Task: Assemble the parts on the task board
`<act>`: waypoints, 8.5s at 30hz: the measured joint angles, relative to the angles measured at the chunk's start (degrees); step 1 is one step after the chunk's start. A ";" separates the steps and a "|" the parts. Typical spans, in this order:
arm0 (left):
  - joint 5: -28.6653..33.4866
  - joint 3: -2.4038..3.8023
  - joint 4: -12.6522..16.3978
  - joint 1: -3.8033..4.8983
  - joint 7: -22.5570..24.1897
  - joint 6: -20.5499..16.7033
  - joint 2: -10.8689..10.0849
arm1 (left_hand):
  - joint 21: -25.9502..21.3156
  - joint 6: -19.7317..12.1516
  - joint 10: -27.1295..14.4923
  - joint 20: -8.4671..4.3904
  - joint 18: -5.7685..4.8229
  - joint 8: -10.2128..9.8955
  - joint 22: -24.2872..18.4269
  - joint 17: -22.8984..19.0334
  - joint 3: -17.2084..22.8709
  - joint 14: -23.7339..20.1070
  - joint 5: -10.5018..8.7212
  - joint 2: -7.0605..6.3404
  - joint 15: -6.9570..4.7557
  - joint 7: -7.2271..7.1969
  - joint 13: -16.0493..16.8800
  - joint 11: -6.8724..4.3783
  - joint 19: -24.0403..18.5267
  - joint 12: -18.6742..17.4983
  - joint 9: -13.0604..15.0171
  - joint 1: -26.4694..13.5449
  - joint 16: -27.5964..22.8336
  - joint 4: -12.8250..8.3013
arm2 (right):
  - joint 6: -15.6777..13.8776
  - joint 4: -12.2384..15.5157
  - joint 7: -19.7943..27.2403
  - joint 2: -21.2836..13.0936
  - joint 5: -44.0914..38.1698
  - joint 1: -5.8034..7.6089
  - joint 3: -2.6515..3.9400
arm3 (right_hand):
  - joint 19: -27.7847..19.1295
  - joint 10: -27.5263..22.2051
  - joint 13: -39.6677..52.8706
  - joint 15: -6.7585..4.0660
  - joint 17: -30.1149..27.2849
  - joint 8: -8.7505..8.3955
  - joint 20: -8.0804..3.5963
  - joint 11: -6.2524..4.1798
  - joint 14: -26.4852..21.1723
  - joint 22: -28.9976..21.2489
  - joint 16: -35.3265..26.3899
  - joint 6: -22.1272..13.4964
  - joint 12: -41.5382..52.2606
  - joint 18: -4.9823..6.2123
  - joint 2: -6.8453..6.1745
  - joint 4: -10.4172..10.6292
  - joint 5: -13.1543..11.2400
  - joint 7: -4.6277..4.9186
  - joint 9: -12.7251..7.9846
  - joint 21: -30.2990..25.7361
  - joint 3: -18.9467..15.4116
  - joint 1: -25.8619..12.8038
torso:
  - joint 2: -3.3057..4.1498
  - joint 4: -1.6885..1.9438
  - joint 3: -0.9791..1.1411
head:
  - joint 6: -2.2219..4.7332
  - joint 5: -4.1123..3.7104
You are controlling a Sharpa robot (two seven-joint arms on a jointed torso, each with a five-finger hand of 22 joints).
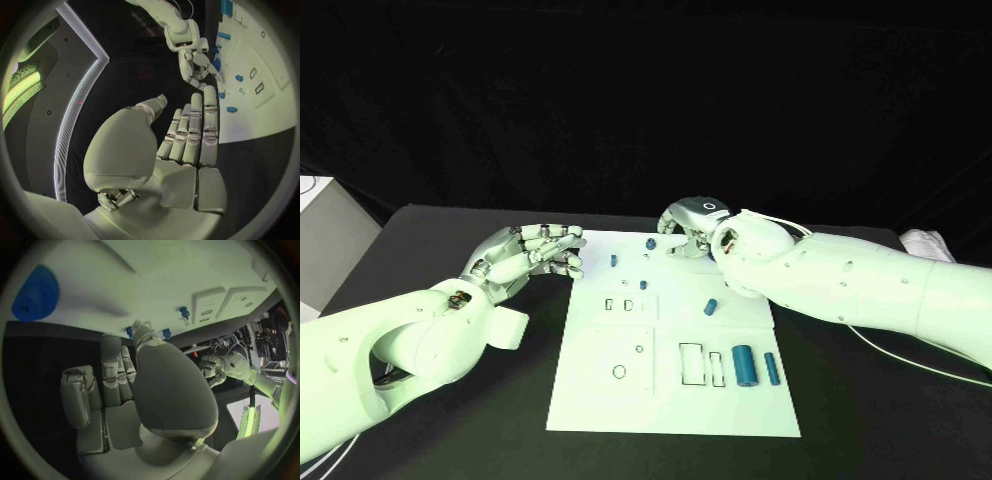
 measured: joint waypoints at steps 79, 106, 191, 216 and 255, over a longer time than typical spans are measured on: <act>-1.10 -0.06 -1.64 -0.09 0.05 2.38 0.65 | 0.49 0.00 0.00 -0.01 0.00 0.00 0.24 0.26 0.00 0.00 0.00 0.23 0.00 0.00 0.00 0.00 -0.40 0.00 0.11 -0.22 0.22 0.00 | 6.92 0.05 -3.28 -8.83 17.18 -0.26 1.19 | -0.10 27.77 70.07 -1.04 46.19 12.48 -1.08 -1.40 5.28 0.00 34.24 -0.62 76.60 0.00 0.10 -2.48 3.72 -0.54 2.92 0.89 8.45 -4.60 | -0.27 -0.69 1.44 | -1.16 -1.08; -1.14 -0.06 -1.64 -0.08 -0.28 2.39 0.59 | 0.56 0.00 0.00 0.20 0.00 0.00 0.36 0.38 0.16 -0.21 0.00 0.23 0.21 0.00 0.00 0.00 -0.61 0.00 0.14 -0.22 0.22 -0.16 | 6.34 -0.07 -3.50 -8.21 9.24 -0.85 1.21 | 0.11 27.56 70.06 -0.39 46.18 10.87 -0.85 -0.77 5.09 0.03 34.24 -3.89 75.70 0.00 -2.32 -3.21 3.77 1.02 2.38 0.89 10.14 -7.04 | -0.21 -0.69 1.43 | -1.18 -1.43; -1.19 -0.06 -1.69 -0.10 -0.85 2.51 0.80 | 0.96 0.00 -0.20 0.21 0.01 0.00 0.68 0.72 0.15 -0.42 0.00 0.76 0.00 0.00 0.00 -0.20 -1.03 0.00 0.18 -0.75 0.44 -0.16 | 1.76 11.57 -5.32 -5.14 3.84 -0.26 1.00 | 0.10 27.66 70.04 -0.82 46.19 13.29 -0.87 -1.29 5.09 0.02 34.46 -1.92 74.49 -0.01 -1.04 -3.56 9.04 0.46 2.16 0.89 13.78 -10.13 | -0.21 -0.58 1.37 | -1.03 -1.63; -1.20 -0.06 -1.68 -0.10 -0.87 2.58 1.59 | 1.16 0.00 -0.20 0.21 0.00 0.00 0.67 0.70 0.15 -0.42 0.00 0.76 0.00 0.00 0.00 -0.20 -1.03 0.00 0.21 -0.75 0.44 -0.16 | 1.03 7.58 -7.66 1.65 -2.63 -1.41 0.62 | 0.10 27.66 70.09 -0.81 46.18 13.35 -0.86 -1.28 5.09 0.01 34.46 -1.98 74.49 -0.01 -1.05 -3.89 8.70 0.34 2.16 0.89 14.09 -10.13 | -0.07 -0.47 1.34 | -1.38 -0.84; -1.21 -0.06 -1.83 -0.09 -0.96 2.66 1.88 | 1.37 0.00 -0.20 -0.01 0.00 0.00 0.87 0.91 0.15 -0.42 0.00 0.76 0.00 0.00 0.00 -0.20 -1.24 0.00 0.25 -0.75 0.44 -0.16 | 1.73 2.03 -7.46 5.03 -2.87 -1.75 0.69 | 0.10 27.66 70.07 -0.80 46.17 12.86 -0.86 -1.28 5.10 0.03 34.46 -2.51 74.26 0.00 -2.51 -4.04 6.37 0.21 2.87 0.89 14.21 -12.47 | -0.07 -0.57 1.32 | -1.83 -0.59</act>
